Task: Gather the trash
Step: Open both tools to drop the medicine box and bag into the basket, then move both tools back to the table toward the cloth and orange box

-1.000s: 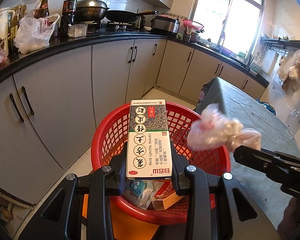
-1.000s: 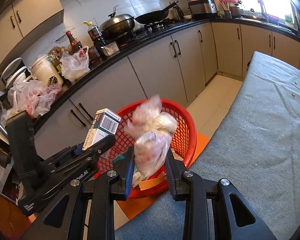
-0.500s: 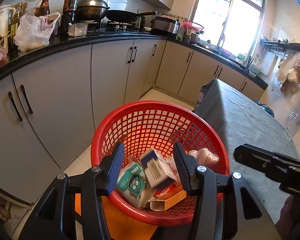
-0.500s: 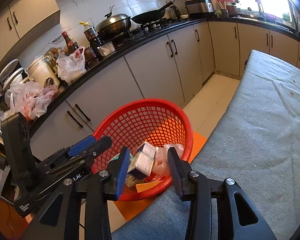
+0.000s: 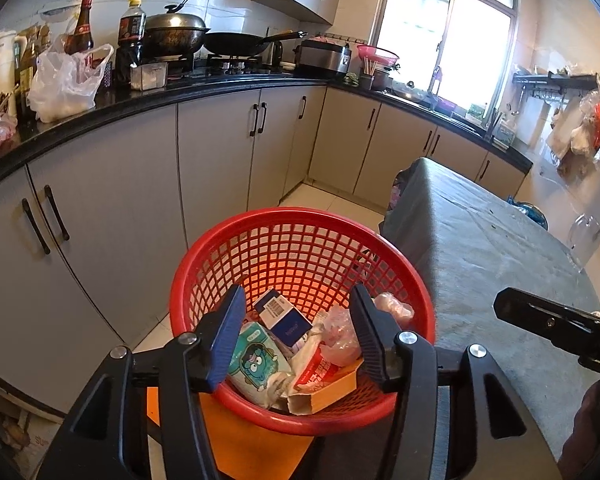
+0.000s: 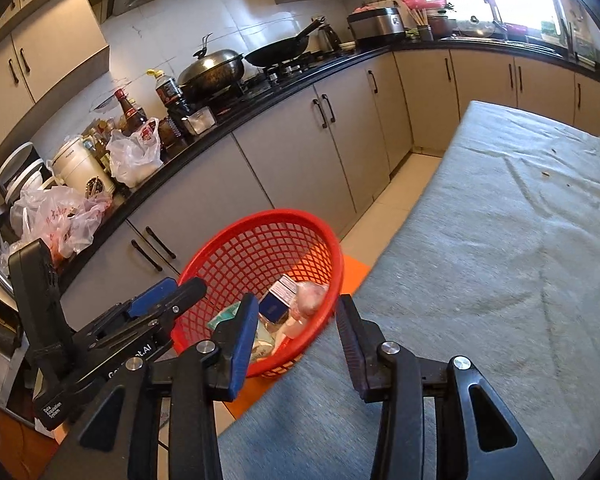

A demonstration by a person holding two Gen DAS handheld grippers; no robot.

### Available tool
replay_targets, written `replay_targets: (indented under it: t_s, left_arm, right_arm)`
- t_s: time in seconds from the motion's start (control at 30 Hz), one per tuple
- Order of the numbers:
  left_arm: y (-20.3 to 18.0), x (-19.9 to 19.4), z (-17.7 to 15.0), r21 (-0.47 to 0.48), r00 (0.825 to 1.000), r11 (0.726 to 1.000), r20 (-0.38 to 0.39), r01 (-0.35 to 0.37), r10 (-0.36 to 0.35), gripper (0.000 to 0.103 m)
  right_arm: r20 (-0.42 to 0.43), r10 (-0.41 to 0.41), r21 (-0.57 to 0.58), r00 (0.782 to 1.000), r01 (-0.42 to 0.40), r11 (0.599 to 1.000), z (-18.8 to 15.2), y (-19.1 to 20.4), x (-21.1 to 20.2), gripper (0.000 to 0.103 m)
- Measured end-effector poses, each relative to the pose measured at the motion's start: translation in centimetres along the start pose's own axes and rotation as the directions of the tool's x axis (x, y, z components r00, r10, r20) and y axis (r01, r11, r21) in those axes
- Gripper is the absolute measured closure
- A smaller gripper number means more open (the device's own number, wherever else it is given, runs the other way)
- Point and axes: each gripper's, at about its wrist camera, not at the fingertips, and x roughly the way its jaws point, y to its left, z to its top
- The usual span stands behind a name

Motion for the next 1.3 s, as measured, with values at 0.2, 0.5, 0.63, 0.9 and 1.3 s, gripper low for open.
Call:
replay_targets:
  t_s: [0.2, 0.5, 0.63, 0.9, 1.3]
  left_arm:
    - [-1.9, -0.8, -0.2, 0.043, 1.0, 0.999, 0.011, 0.001, -0.001, 0.049]
    - [-5.3, -2.1, -0.7, 0.108, 1.0, 0.994, 0.021, 0.02, -0.022, 0.047]
    - [-7.2, -2.6, -0.9, 0.139, 0.999, 0.99, 0.02, 0.037, -0.04, 0.045]
    - [-12.2, -3.1, -2.1, 0.228, 0.996, 0.97, 0.002, 0.084, -0.087, 0.042]
    - [-20.9, -2.6, -5.1, 0.371, 0.98, 0.908, -0.086, 0.196, -0.177, 0.04]
  right_arm:
    - [0.008, -0.021, 0.039, 1.0, 0.021, 0.999, -0.7, -1.5, -1.4, 0.054]
    - [0.046, -0.051, 0.075, 0.998, 0.048, 0.996, -2.2, -3.5, -4.8, 0.049]
    - [0.068, -0.079, 0.097, 0.995, 0.072, 0.993, -2.9, -4.7, -6.6, 0.045]
    - [0.111, -0.161, 0.18, 0.981, 0.14, 0.974, -5.3, -8.7, -11.9, 0.043]
    - [0.155, -0.393, 0.385, 0.906, 0.311, 0.869, -10.9, -16.8, -22.4, 0.039]
